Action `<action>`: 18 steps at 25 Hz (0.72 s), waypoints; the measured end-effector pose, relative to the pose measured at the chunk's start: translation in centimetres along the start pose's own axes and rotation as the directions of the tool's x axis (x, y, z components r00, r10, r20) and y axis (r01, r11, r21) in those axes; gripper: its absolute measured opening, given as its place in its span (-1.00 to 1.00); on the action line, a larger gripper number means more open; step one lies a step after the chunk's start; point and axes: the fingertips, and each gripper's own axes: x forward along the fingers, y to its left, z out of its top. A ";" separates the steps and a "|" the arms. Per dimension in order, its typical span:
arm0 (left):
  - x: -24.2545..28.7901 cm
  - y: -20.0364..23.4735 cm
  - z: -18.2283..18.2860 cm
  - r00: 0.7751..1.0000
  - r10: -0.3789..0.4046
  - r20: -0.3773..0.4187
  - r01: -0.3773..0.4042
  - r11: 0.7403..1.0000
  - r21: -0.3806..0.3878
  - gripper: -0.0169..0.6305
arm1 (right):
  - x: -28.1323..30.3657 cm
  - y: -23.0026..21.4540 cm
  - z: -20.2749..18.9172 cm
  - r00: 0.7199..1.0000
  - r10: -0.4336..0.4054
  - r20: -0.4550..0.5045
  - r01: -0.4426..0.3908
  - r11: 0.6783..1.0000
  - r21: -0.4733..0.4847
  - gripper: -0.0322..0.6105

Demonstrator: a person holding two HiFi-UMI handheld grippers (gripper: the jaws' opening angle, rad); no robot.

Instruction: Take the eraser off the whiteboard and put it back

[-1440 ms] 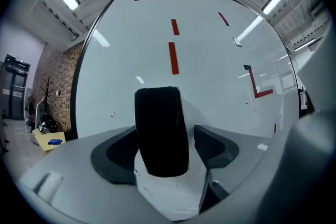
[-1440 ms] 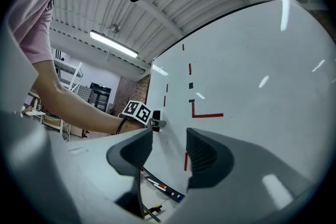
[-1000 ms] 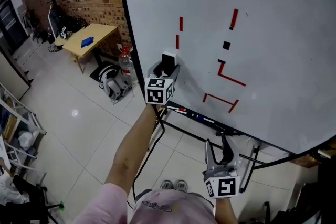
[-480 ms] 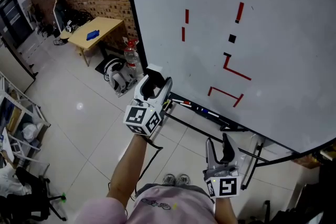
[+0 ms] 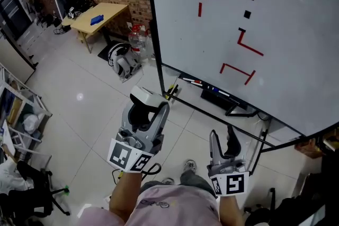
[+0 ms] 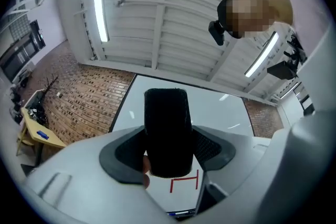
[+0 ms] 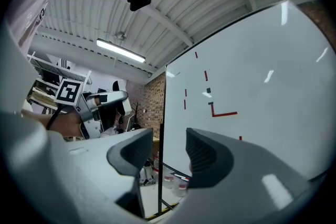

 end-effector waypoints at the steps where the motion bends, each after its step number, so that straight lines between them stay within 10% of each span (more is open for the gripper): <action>1: -1.1 -0.3 0.8 1.000 -0.018 0.010 0.018 1.000 -0.009 -0.12 | -0.8 1.2 0.4 1.000 -0.011 0.002 0.011 1.000 -0.013 -0.30; 18: -15.3 -11.0 8.1 0.972 -0.234 0.034 0.236 0.969 -0.078 -0.12 | -16.6 11.4 7.6 0.988 -0.123 0.095 0.130 0.989 -0.073 -0.30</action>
